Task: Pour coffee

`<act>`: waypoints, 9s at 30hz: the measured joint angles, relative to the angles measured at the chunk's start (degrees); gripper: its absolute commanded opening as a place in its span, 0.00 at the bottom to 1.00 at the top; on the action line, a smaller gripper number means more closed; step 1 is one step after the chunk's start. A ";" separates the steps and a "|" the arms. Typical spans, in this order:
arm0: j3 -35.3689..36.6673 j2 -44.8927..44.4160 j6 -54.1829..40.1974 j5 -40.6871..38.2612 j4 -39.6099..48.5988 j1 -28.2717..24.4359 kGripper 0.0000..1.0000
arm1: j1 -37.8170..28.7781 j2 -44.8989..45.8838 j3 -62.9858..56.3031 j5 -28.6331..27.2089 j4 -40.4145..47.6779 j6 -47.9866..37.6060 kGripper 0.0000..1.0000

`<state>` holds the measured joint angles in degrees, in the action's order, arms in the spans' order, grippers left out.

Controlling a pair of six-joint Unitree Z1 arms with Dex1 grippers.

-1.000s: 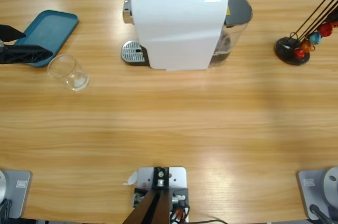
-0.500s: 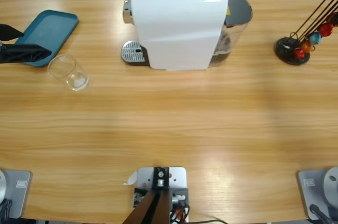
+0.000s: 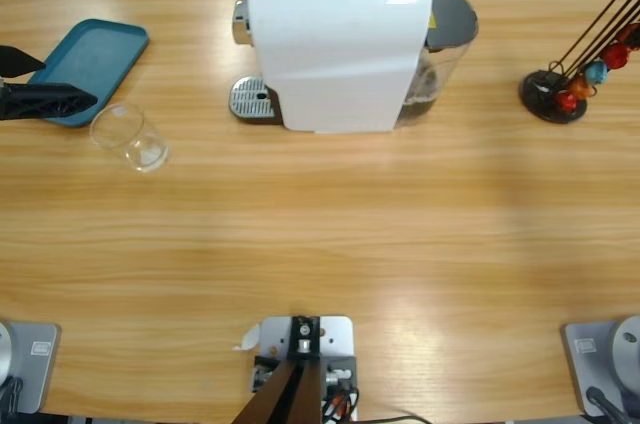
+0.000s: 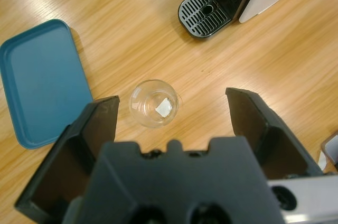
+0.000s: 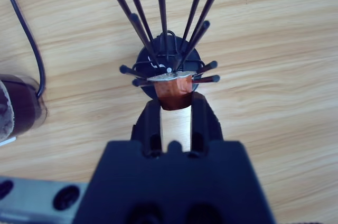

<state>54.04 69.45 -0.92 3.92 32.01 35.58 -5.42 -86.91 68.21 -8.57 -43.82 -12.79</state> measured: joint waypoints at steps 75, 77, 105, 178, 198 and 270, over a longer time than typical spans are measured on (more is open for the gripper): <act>0.00 -1.49 0.00 0.00 0.01 0.04 0.87 | -26.24 4.03 35.42 3.89 -28.62 19.35 0.00; 0.00 -1.65 0.00 0.00 0.01 0.04 0.87 | -29.11 3.36 39.57 3.92 -30.49 21.65 0.00; 0.68 0.20 -0.35 -0.24 0.01 0.06 0.87 | -47.87 -28.26 76.06 2.82 -40.87 42.53 0.00; 0.69 0.57 -0.39 -0.25 0.18 0.13 0.88 | -47.49 -41.62 82.22 -2.29 -38.96 46.23 0.86; 0.69 0.57 -0.39 -0.25 0.33 0.13 0.88 | -47.30 -40.78 82.22 -1.76 -38.80 42.19 0.87; 1.10 3.09 0.39 -0.25 1.02 0.86 0.86 | -49.61 -6.62 19.01 -32.00 11.04 17.20 0.00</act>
<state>55.14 72.54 -0.53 3.67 33.03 36.44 -55.03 -93.53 87.23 -40.58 -32.78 4.42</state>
